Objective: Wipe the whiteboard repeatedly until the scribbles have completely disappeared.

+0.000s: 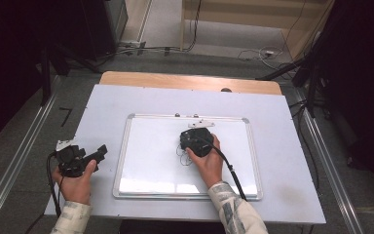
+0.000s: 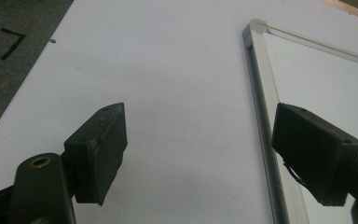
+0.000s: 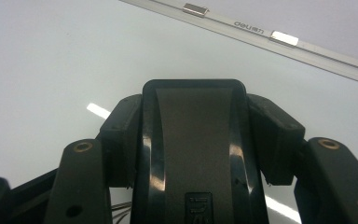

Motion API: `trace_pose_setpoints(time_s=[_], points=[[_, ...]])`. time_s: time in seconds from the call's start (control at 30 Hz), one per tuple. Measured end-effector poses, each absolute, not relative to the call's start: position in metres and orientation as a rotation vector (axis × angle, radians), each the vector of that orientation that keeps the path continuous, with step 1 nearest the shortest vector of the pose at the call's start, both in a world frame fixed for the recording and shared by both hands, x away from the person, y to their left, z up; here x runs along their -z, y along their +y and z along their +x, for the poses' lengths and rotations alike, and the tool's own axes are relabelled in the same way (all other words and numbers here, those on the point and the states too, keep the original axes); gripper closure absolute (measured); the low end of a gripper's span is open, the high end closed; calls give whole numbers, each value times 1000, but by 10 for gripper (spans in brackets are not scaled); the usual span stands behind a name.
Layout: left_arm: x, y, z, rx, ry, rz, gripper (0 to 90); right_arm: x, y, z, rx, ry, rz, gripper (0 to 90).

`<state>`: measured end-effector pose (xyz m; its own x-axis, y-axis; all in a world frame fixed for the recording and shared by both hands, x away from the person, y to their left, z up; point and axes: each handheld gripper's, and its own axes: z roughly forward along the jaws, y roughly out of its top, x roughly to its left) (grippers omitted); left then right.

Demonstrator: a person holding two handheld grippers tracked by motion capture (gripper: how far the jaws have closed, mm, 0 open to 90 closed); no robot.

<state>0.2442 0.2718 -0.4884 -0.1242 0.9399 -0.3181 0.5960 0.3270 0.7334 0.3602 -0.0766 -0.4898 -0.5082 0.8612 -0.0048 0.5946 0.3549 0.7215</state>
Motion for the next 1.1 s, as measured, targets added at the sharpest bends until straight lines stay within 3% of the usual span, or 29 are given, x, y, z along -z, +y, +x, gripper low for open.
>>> trace_pose_setpoints(time_s=[1.1], points=[[488, 272, 244, -566, 1823, 1364, 192, 491, -49, 343, -978, 2304, 1189, 394]])
